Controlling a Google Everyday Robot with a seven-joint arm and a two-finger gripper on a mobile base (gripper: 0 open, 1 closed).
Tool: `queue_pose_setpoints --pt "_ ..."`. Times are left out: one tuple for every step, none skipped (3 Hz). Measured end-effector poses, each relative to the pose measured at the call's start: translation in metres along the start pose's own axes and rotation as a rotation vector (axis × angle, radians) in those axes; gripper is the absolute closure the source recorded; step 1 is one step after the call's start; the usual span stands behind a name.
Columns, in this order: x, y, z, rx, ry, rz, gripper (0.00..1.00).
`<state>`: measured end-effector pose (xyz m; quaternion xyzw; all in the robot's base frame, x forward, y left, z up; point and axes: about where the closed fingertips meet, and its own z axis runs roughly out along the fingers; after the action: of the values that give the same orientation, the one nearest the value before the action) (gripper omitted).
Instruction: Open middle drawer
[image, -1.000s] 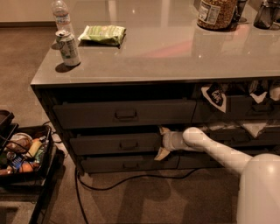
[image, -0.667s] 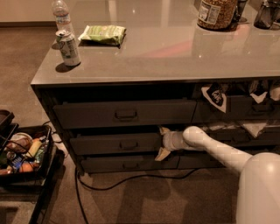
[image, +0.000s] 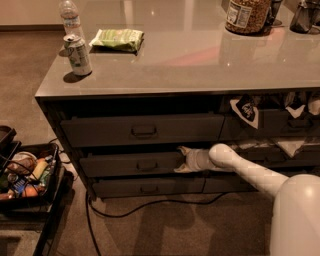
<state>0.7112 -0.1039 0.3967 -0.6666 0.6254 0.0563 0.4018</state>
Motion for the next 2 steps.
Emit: queue_pose_setpoints --pt "0.0000 0.0000 0.0000 0.000 0.000 0.000 0.65" --pt "0.0000 0.0000 0.0001 0.000 0.000 0.000 0.88"
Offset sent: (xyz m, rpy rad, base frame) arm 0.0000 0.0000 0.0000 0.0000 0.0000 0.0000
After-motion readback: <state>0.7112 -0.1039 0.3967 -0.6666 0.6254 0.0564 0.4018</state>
